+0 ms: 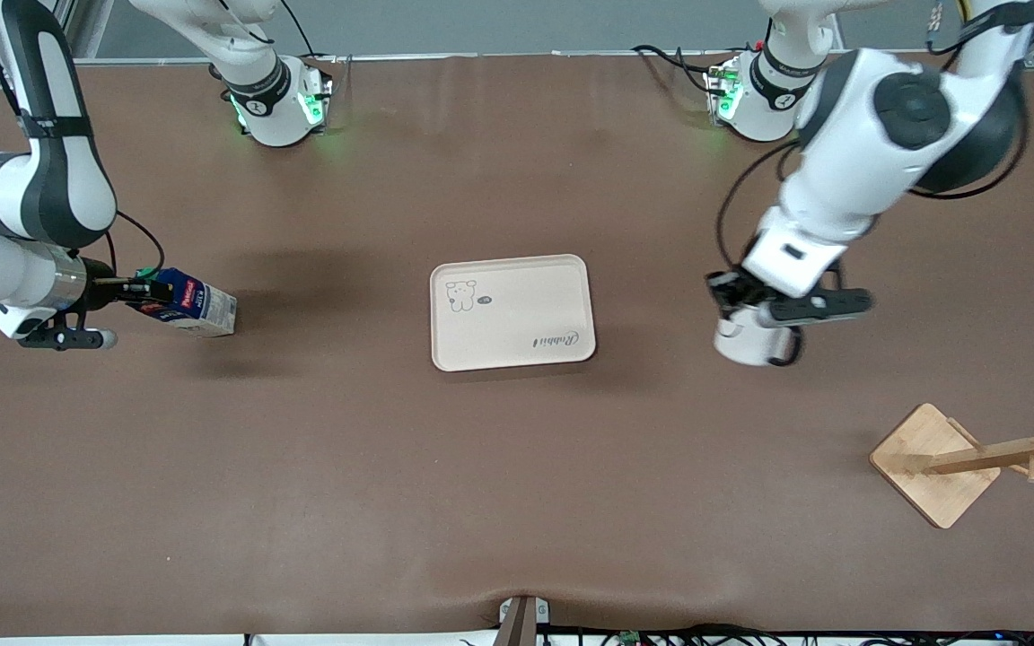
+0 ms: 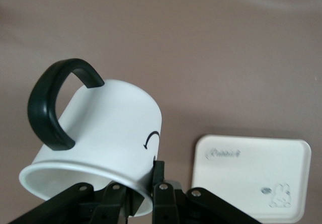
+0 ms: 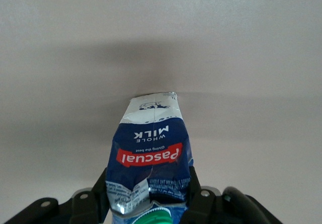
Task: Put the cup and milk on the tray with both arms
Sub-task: 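Carry the mug to the tray while the right gripper lifts the carton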
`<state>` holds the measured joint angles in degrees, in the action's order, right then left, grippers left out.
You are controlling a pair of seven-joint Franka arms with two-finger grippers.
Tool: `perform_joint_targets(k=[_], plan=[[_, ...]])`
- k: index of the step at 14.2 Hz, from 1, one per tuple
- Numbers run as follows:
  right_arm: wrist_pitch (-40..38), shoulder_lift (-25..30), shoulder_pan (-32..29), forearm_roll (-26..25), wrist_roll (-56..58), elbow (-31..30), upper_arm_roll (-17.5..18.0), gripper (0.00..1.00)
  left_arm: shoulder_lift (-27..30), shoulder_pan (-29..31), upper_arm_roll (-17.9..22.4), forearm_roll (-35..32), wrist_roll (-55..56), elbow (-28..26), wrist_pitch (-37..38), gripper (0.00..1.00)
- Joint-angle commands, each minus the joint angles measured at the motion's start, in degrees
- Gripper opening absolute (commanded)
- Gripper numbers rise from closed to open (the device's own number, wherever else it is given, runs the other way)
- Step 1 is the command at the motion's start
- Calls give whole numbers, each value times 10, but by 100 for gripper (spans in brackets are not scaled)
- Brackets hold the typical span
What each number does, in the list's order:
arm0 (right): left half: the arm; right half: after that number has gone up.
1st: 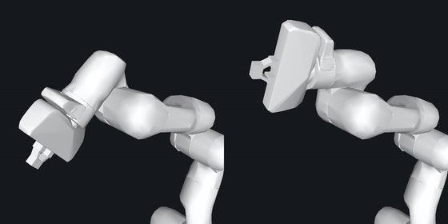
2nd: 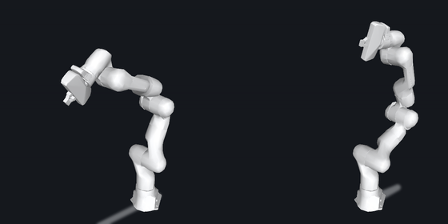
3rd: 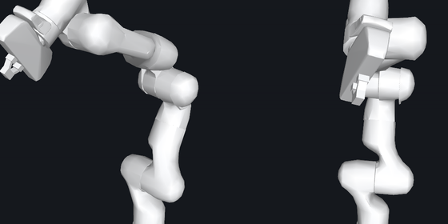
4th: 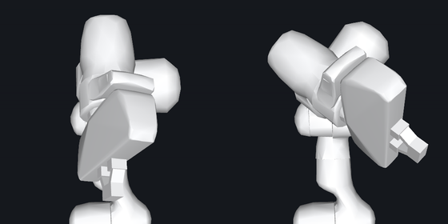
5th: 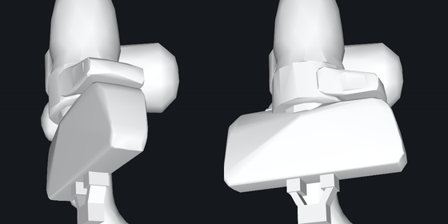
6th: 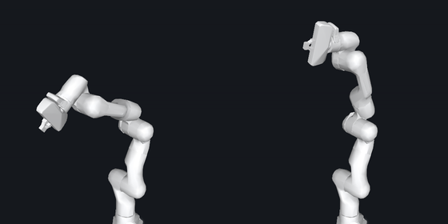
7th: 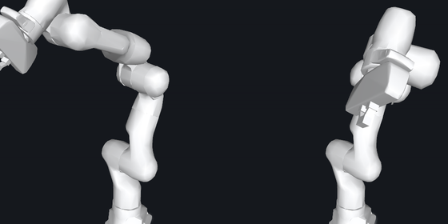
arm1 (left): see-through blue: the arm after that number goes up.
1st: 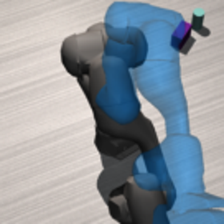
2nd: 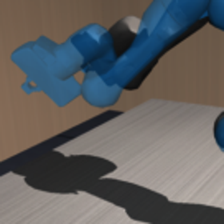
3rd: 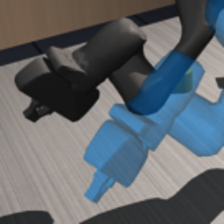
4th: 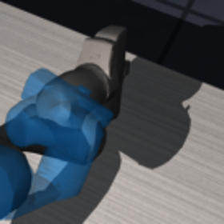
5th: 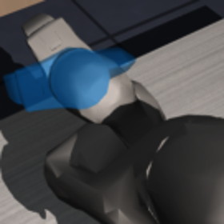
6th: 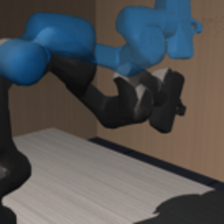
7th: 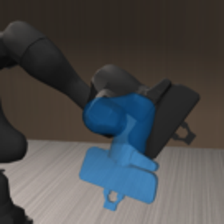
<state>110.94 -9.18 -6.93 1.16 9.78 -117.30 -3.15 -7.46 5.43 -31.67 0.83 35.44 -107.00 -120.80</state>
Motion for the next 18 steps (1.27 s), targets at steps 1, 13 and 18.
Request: perform_joint_targets(k=[1,13,18], plan=[[-33,6,-7,8,18,7,4,20,-67,-71,-1,-14,103,46,29,0],[-195,-2,104,14,-165,150,70,21,-329,-243,6,-12,288,227,88,0],[-194,-10,106,42,-294,183,160,22,-359,-243,6,-13,289,223,89,0]])
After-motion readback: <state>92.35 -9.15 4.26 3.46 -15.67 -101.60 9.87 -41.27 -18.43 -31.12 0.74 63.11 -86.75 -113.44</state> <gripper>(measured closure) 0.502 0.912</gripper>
